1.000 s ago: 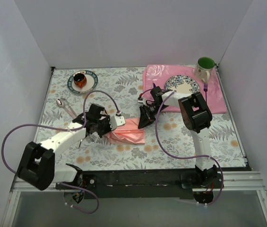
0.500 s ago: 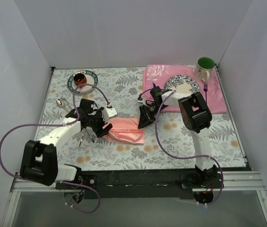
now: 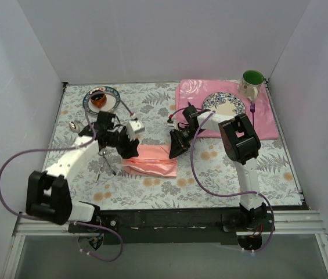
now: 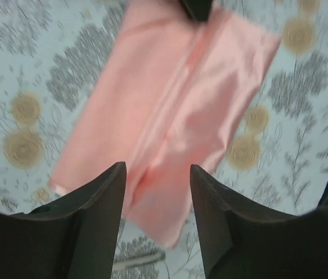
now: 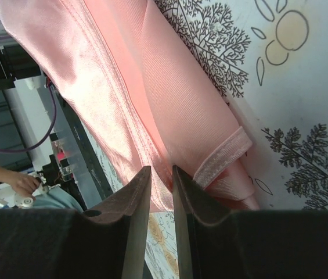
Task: Fold the napkin into a case and place the utensils inside
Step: Smooth out the 2/3-rectangle-folded napkin.
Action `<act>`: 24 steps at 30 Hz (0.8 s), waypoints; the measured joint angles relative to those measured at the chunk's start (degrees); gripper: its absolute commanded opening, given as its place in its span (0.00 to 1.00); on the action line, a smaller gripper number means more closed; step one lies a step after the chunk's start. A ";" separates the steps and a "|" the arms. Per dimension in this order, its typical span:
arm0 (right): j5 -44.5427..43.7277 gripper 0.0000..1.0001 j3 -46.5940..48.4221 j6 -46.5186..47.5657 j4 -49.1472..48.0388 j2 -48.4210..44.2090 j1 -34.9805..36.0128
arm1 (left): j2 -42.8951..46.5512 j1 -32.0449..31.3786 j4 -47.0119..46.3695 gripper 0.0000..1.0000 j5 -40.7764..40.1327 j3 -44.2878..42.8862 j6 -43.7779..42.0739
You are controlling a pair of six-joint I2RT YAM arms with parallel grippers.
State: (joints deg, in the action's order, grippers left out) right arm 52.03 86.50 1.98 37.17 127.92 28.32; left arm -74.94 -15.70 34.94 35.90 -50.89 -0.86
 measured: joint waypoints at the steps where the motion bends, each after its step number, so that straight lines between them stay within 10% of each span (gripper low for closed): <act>1: -0.13 0.31 0.00 0.24 0.09 -0.07 0.09 | -3.39 0.17 0.57 0.53 1.66 -3.98 2.47; 6: -1.25 0.31 0.26 1.44 0.63 -0.57 0.55 | -16.68 2.01 -2.91 0.59 12.79 -15.13 22.88; 14: -1.88 0.31 0.39 1.81 0.96 -0.68 0.70 | -30.73 5.81 -17.44 0.60 23.28 -10.08 55.43; 24: -1.05 0.40 0.42 2.80 1.09 -0.96 0.70 | -40.33 8.46 -27.74 0.58 26.23 -8.66 67.34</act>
State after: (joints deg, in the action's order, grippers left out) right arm 50.98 86.91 4.78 38.26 126.96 29.02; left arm -115.26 -7.25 7.20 62.13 -59.55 66.48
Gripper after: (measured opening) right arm 0.333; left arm 0.587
